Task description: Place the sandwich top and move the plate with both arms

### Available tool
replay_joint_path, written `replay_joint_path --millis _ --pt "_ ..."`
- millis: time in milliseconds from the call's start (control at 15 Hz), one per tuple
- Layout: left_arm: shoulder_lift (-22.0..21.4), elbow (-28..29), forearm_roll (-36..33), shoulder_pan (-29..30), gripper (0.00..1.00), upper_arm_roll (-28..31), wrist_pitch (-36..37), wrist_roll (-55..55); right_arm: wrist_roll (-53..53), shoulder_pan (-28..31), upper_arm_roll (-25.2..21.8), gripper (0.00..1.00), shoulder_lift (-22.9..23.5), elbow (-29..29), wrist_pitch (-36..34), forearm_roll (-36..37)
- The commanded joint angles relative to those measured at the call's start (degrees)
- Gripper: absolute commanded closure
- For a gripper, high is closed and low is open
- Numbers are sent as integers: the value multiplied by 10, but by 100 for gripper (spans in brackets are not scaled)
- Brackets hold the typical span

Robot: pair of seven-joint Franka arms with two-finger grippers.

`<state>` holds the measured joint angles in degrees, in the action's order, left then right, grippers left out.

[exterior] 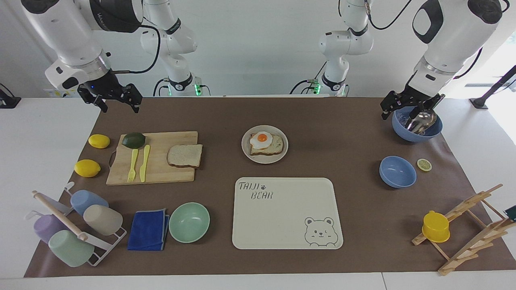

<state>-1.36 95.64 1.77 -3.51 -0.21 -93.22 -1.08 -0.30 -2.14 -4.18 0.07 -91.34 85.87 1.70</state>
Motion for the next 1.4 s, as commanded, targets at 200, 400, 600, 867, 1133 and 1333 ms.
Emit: replay_joint_path --millis 200,400,600,867,1133,1333 --pt "-14 12 -8 3 0 -1 4 6 -9 -2 -5 0 -4 -2 21 -11" --pt "-14 12 -8 3 0 -1 4 6 -9 -1 -4 0 -8 -6 21 -15" --pt "-14 12 -8 3 0 -1 4 6 -15 0 -5 0 -9 -7 18 -14" --pt "-14 12 -8 3 0 -1 4 6 -17 -34 5 0 -8 -18 58 -14" --pt "-14 12 -8 3 0 -1 3 6 134 -161 5 0 56 -22 113 -3" --pt "-14 12 -8 3 0 -1 3 6 244 -238 5 0 138 -28 190 56"
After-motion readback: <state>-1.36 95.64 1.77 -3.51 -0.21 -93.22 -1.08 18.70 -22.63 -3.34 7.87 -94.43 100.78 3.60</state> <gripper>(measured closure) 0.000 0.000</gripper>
